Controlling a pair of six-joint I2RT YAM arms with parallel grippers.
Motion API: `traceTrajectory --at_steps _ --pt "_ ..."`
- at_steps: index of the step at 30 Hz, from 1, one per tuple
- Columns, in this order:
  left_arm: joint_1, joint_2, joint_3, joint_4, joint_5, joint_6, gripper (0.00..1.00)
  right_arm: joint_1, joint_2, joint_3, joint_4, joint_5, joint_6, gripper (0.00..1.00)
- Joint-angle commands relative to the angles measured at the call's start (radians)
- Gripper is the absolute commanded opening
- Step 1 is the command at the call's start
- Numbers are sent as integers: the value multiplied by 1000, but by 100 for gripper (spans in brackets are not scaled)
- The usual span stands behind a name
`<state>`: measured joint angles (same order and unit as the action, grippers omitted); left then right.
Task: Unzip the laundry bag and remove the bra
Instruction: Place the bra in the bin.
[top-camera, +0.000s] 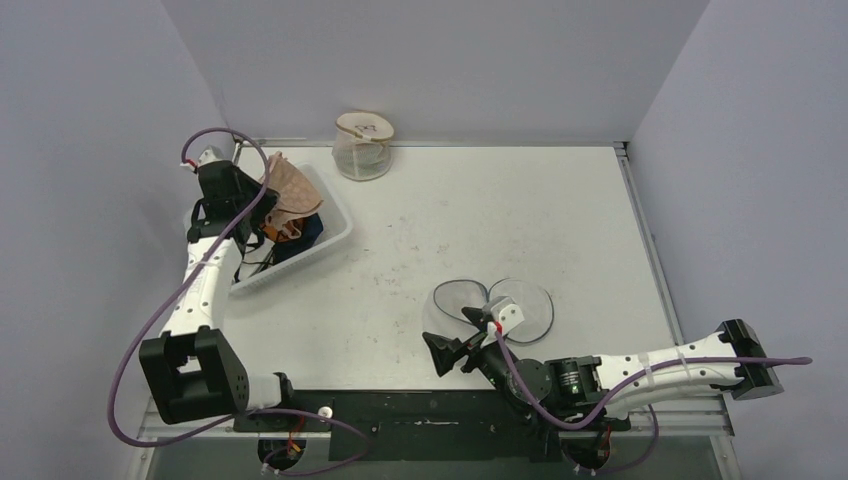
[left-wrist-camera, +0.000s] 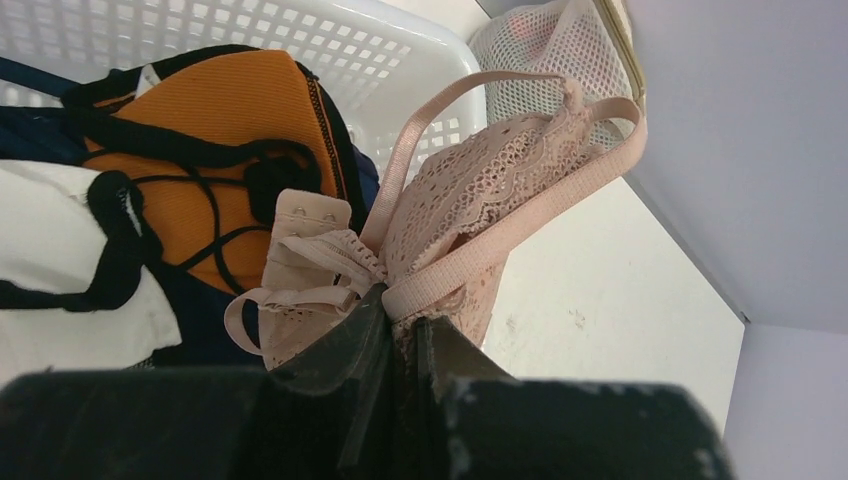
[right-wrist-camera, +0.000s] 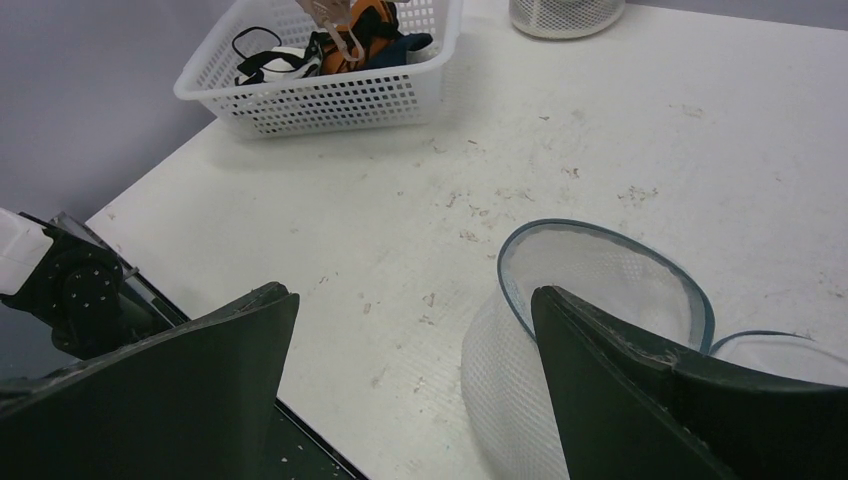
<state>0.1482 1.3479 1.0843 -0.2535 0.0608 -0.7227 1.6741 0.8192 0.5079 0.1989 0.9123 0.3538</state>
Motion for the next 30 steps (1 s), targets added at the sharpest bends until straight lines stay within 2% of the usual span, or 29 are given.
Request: traceTrajectory --at_steps 1,12,21,22,27,30 --pt "13 89 -14 153 66 -32 0 -8 -44 -8 -21 32 56 91" --pt "14 270 -17 194 67 -30 0 -11 -82 -36 -46 53 55 91" --pt "14 314 -37 174 29 -23 1 -11 -116 -44 -68 58 54 91" --pt "14 302 -37 169 26 -23 6 -11 -124 -46 -74 57 54 91" --pt "14 229 -28 118 -24 -3 53 -11 -167 -50 -92 53 43 91" --pt "14 189 -22 71 -50 6 68 -11 -186 -42 -108 54 38 91"
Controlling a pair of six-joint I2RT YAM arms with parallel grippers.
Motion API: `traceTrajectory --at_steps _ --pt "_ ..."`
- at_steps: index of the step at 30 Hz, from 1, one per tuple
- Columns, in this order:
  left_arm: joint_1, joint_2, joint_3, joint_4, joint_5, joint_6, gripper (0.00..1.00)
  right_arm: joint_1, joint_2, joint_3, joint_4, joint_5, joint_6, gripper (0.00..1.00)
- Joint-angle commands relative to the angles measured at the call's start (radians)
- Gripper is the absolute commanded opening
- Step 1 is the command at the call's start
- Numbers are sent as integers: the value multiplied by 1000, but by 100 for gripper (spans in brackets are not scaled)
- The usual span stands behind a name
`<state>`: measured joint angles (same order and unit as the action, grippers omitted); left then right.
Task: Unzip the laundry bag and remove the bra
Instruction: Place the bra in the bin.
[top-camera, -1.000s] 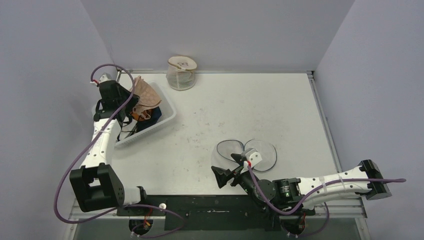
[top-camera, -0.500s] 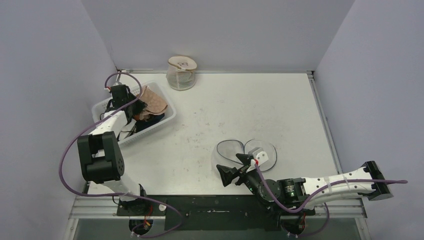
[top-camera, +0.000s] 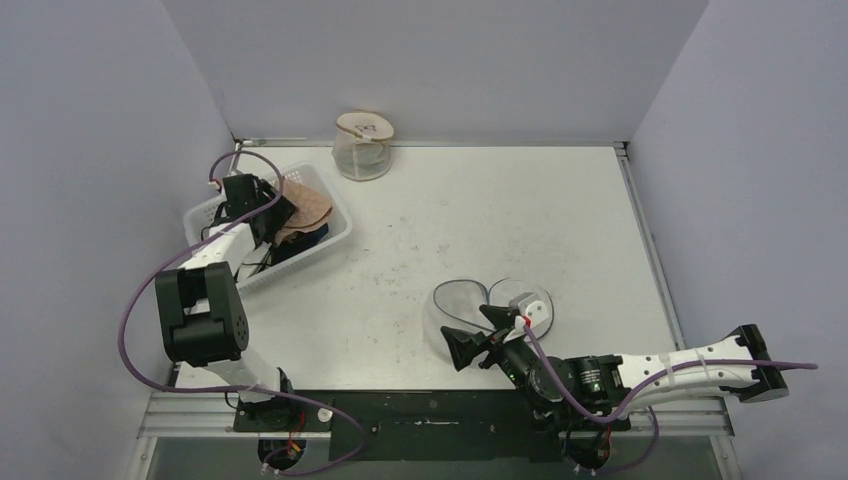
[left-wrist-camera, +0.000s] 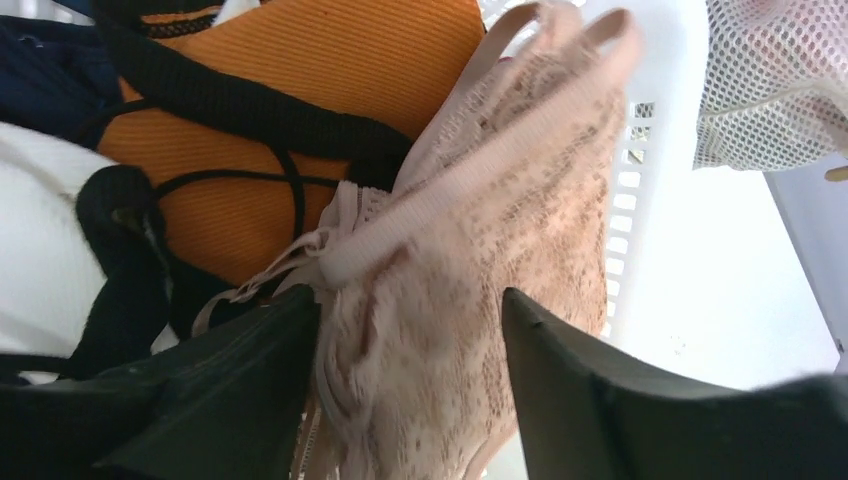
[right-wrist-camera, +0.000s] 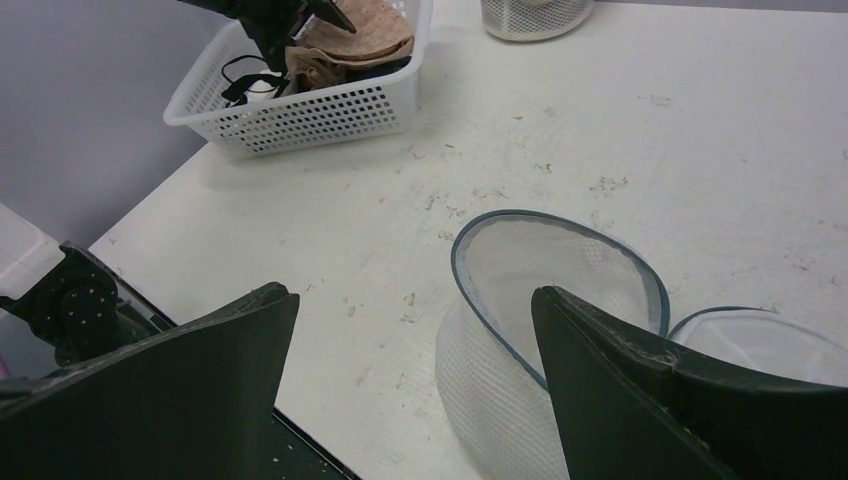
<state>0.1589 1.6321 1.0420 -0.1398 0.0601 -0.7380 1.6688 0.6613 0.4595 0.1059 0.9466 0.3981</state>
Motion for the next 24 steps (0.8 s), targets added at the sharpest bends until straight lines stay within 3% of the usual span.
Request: traceTrajectory --at_steps 1,6,10,13,15,18,20,24 --pt "4 -115 24 -62 -52 24 70 -5 -33 9 -20 21 -8 91" --pt "-1 -288 21 -133 -137 17 81 -4 -43 14 -31 14 -7 91" --pt "-30 -414 11 -126 -138 9 78 -4 -20 16 -25 8 -4 91" --pt "-74 -437 -5 -42 -72 -4 57 -4 1 16 -15 5 -2 91" --pt "-99 -398 -6 13 -9 -14 32 -3 9 15 -12 2 1 91" --pt "-100 -317 -6 66 53 -32 6 -3 15 13 -17 -1 7 91" --pt "-96 -263 -4 81 51 -32 0 -3 11 13 -25 0 12 91" --pt "-91 -166 -1 86 16 -24 0 -2 0 5 -32 4 14 91"
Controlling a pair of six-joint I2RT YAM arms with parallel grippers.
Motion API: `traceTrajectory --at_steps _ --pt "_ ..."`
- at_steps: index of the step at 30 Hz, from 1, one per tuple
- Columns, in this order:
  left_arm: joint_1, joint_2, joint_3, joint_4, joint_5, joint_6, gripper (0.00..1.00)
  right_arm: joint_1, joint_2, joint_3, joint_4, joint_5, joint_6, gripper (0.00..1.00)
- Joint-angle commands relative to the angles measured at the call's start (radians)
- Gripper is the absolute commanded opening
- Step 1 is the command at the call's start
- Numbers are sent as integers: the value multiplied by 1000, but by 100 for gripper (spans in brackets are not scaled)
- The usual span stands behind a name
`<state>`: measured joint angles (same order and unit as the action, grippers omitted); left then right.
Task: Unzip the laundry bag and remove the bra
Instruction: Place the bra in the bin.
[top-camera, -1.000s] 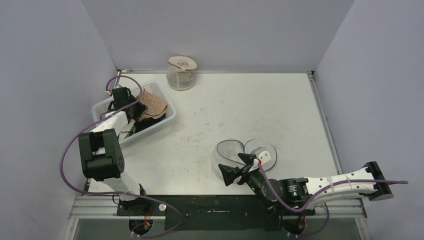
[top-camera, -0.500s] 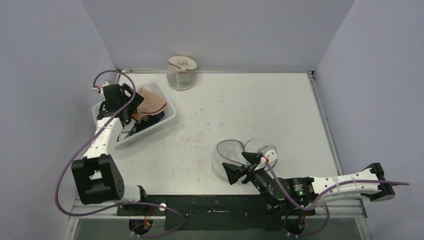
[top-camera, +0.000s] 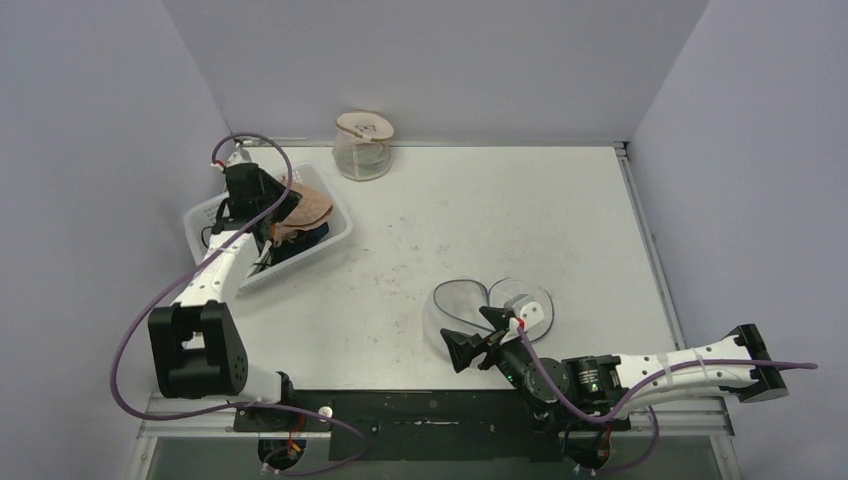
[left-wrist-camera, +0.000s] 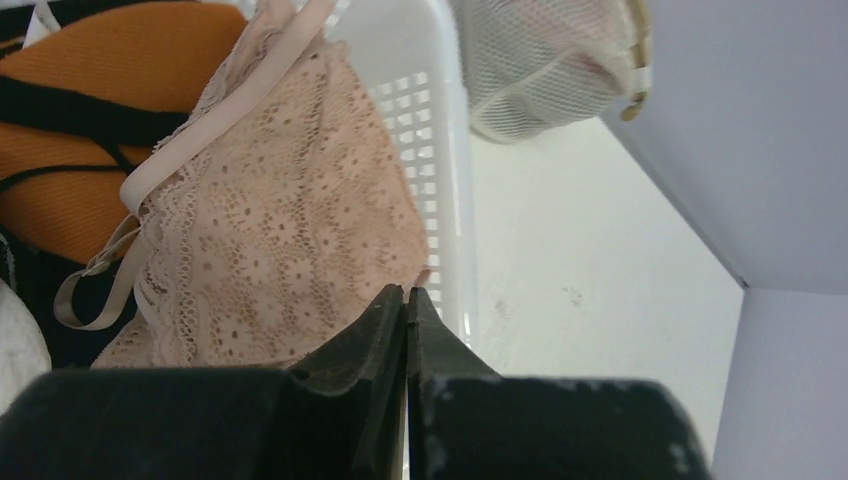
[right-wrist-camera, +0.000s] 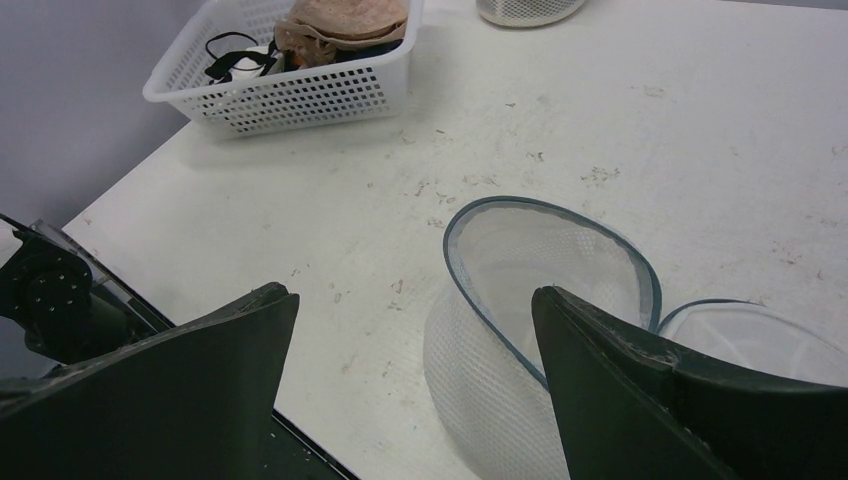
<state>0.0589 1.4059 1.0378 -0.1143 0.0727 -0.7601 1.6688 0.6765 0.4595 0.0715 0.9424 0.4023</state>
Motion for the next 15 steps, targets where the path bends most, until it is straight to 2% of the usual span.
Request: traceTrajectory --at_steps 1,8,15 --pt "9 85 -1 67 -5 -1 0 -3 -21 4 0 9 10 91" --pt "11 222 -41 100 -58 -20 0 -3 -50 -1 -34 24 24 91" --pt "17 294 -68 162 -66 -31 0 -4 -68 -6 -52 34 32 91"
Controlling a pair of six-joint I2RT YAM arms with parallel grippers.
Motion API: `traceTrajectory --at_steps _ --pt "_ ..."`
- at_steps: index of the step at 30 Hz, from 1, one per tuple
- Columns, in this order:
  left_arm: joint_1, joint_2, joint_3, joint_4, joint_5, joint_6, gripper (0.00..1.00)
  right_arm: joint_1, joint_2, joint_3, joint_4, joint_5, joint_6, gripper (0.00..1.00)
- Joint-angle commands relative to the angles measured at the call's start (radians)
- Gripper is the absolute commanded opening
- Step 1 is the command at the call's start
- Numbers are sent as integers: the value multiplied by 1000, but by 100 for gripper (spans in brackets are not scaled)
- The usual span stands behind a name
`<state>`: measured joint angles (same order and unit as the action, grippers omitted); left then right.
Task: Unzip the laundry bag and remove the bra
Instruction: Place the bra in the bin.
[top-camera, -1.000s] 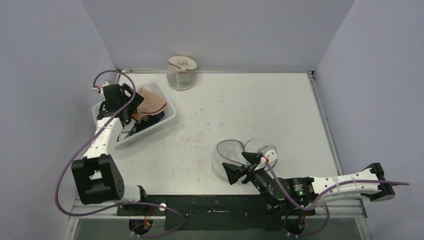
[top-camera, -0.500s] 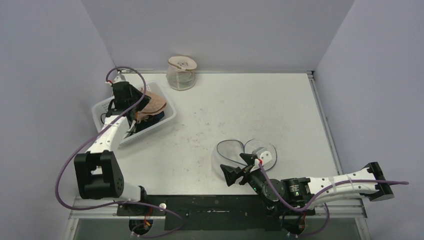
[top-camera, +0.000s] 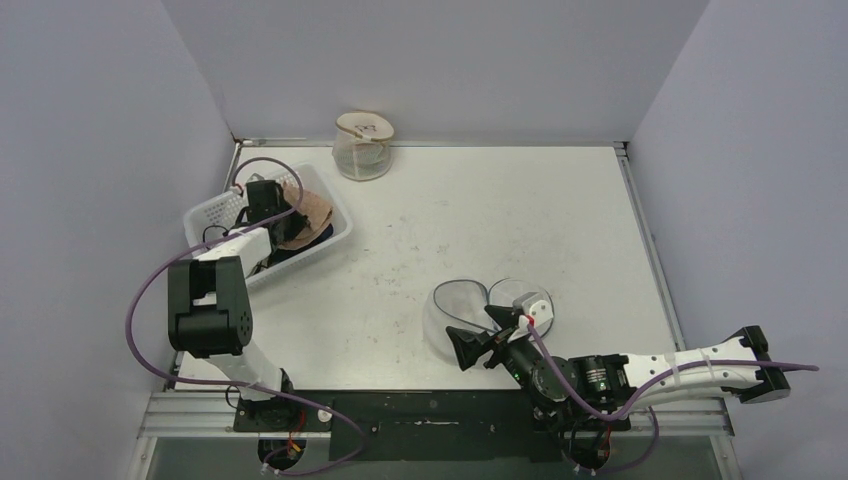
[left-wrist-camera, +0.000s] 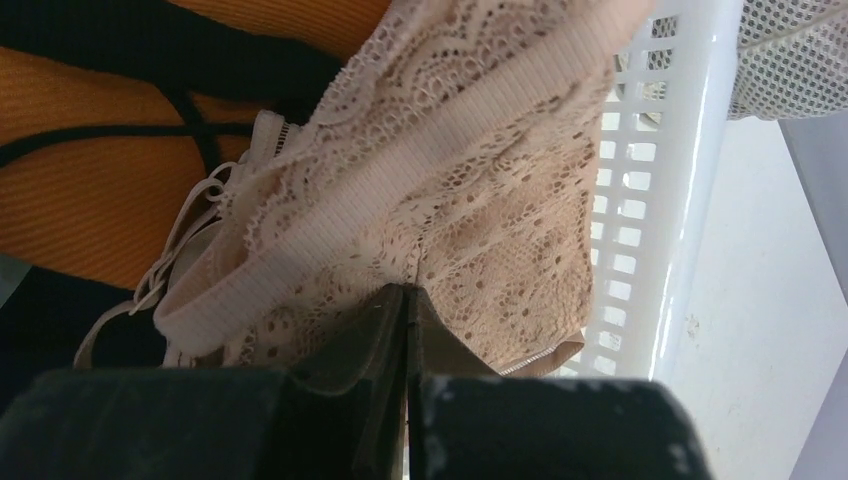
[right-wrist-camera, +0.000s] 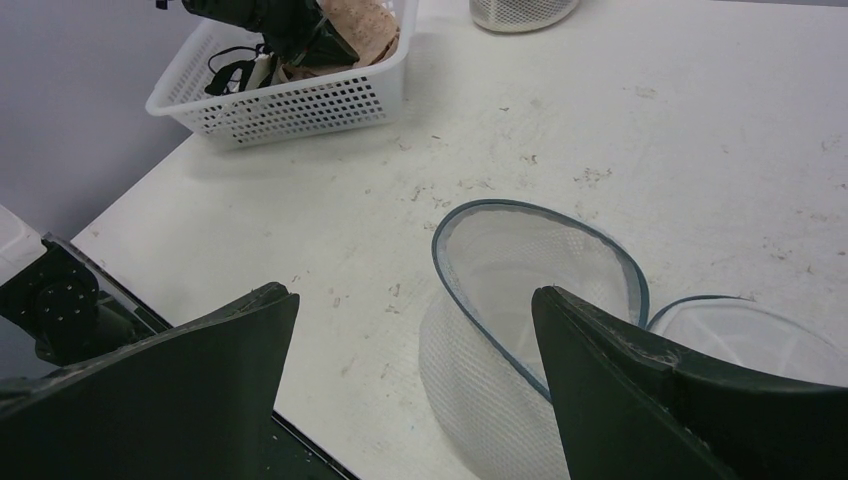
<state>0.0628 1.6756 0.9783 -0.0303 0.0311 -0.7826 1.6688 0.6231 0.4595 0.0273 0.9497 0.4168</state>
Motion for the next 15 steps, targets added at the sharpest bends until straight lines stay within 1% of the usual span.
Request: traceTrajectory --at_steps 1,7,11,12,14,15 --pt "15 29 -9 82 -25 -8 0 -4 -13 -5 -7 28 19 91" --pt "22 17 -5 55 -56 -12 0 -3 -1 -6 -17 40 29 91" --pt "2 -109 -13 14 -91 -19 0 -4 2 8 -24 58 27 90" --pt "-5 -152 -15 -13 -95 -20 3 -4 3 16 -24 68 26 90" --pt "-35 -259 -20 -50 -108 -23 25 -4 3 30 -58 92 26 90" --pt "-69 -313 -23 -65 -111 -21 35 -5 4 37 -63 102 23 90"
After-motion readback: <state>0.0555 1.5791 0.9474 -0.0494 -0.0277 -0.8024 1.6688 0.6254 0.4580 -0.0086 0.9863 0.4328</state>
